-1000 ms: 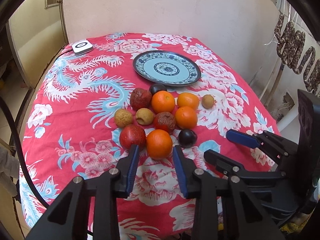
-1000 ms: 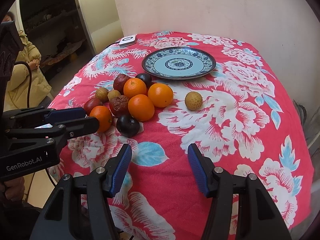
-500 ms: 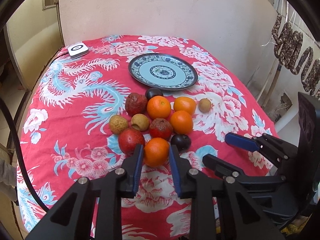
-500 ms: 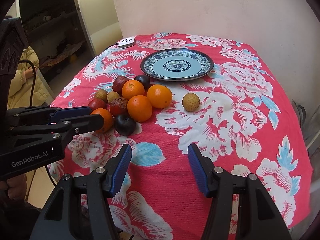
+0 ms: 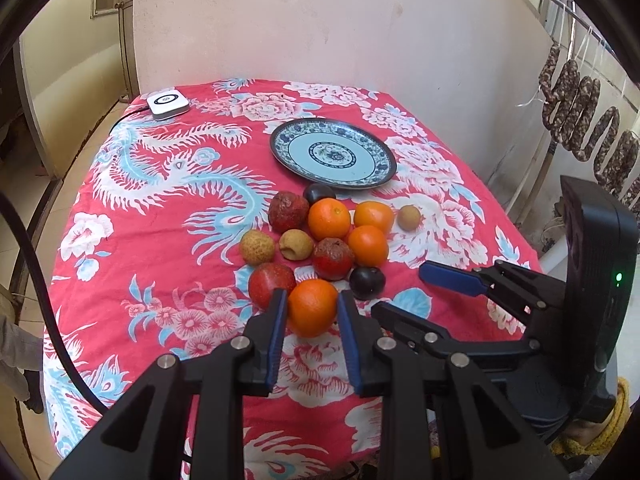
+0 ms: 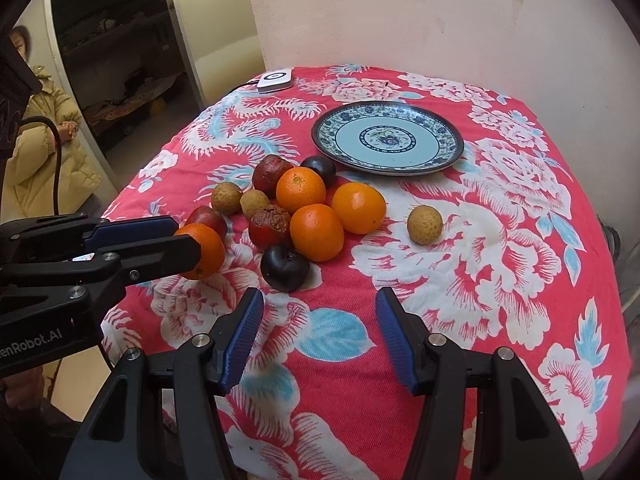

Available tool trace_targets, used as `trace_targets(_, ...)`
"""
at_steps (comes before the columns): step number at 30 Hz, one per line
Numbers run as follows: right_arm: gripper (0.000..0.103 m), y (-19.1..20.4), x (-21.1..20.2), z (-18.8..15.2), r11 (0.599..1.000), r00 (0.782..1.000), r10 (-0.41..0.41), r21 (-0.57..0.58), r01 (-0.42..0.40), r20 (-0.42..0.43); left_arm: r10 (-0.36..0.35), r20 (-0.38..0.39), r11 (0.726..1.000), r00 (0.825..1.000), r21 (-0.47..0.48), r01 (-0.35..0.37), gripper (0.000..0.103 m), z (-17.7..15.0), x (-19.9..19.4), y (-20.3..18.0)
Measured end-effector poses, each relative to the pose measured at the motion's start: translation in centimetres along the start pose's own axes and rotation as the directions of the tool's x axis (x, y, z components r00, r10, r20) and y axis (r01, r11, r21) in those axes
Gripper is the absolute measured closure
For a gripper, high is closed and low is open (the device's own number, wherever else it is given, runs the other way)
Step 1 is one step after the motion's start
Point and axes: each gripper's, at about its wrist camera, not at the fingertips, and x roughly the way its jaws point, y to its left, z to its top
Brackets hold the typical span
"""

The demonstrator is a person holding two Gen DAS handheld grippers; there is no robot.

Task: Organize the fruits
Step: 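Move the right tool onto the dark plum and close its fingers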

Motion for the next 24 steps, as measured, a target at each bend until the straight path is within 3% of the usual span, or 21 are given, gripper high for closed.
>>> trace_targets(9,0.047,1.3,1.2,0.6,1.000,1.000,0.001,-0.031,-0.001,-0.008,-0.005,0.013,1.000,1.000,-0.009,0.005,0.076,0.1,-0.4,0.4)
trace_targets(13,0.067,1.4,1.6,0.9,0.999,1.000,-0.012,-0.034,0.012,-0.008,-0.009,0.016,1.000,1.000,-0.014,0.009,0.076,0.1,-0.4,0.6)
trace_targets(16,0.076,1.5,1.5,1.0,1.000,1.000,-0.003,-0.027,0.003,-0.008,-0.009,0.018,1.000,1.000,-0.019,0.009,0.076,0.1,-0.5,0.7)
trace_targets(24,0.076,1.1,0.0,1.1,1.000,1.000,-0.002,-0.010,0.003,0.023,-0.006,0.034,1.000,0.999,-0.023,0.007,0.076,0.3,-1.0,0.8)
